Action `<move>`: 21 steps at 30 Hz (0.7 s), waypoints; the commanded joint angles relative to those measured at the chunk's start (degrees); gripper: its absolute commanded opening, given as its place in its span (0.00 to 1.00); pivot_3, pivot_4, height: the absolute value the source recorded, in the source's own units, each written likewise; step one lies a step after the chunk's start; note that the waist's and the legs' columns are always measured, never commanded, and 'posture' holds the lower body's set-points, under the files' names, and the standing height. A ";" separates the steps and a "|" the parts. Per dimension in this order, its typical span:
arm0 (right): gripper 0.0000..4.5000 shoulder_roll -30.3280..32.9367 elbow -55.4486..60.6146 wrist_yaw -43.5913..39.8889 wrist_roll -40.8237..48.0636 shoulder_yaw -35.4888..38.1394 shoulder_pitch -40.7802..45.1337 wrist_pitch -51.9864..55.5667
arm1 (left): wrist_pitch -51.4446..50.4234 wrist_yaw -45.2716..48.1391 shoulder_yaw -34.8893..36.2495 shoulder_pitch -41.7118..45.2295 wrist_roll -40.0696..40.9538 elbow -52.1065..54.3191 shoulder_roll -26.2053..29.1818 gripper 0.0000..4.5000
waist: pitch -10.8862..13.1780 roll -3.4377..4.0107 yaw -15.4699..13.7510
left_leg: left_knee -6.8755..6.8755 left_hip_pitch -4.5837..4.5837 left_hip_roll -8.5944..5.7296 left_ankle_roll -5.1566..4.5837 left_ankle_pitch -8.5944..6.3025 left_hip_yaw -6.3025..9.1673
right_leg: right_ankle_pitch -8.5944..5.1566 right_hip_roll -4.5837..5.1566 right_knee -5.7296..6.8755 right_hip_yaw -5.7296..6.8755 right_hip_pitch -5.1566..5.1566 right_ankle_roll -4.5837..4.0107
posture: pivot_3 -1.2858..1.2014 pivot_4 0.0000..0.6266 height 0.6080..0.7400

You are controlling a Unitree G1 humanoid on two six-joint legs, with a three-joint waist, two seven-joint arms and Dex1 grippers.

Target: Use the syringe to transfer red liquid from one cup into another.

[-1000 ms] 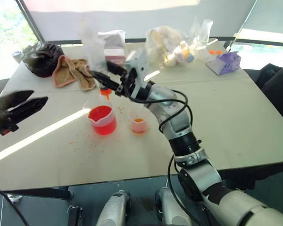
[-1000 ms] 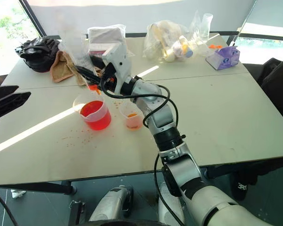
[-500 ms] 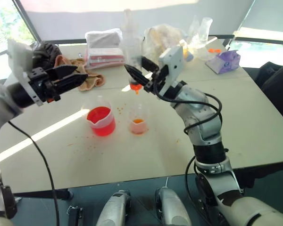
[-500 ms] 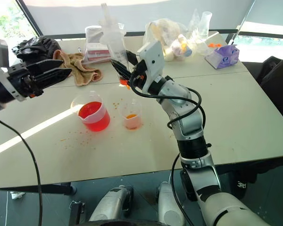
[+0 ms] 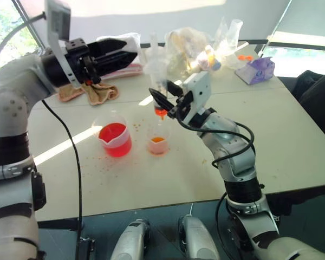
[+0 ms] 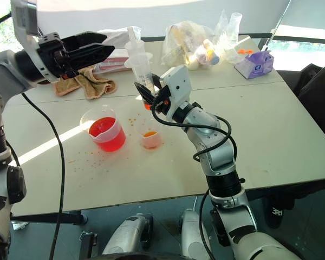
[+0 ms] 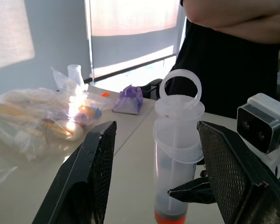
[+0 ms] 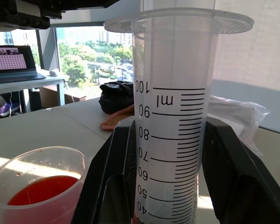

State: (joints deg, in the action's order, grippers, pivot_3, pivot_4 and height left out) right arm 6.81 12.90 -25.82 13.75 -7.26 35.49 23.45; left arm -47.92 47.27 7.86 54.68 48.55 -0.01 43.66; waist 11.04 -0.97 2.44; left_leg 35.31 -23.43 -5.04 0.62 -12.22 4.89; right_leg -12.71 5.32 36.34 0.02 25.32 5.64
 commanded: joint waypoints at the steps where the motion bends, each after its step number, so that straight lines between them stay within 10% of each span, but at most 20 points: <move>1: 0.30 -0.83 4.07 0.57 1.36 0.04 1.58 0.28 | 1.75 1.61 0.37 2.36 -1.80 -0.50 -0.29 0.64 | 0.00 0.00 -0.03 | 0.00 0.00 0.00 0.00 0.00 0.00 | 0.00 0.00 0.00 0.00 0.00 0.00 | 0.52 0.24 0.97; 21: 0.30 -1.05 8.82 1.95 5.49 0.21 0.68 6.69 | 2.63 4.59 -0.65 4.59 -6.71 -2.77 -5.05 0.64 | 0.00 -0.01 -0.18 | 0.04 0.00 -0.01 0.00 0.00 0.01 | 0.00 0.01 0.01 0.00 -0.02 0.00 | 0.52 0.24 0.97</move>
State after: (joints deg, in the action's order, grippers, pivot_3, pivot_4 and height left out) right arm 6.42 18.46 -24.07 18.14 -7.38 35.85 30.56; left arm -45.72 51.12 7.37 57.47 41.91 -3.55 38.40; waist 11.04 -0.98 2.26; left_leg 35.35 -23.42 -5.05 0.62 -12.22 4.90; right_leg -12.71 5.33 36.35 0.02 25.30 5.65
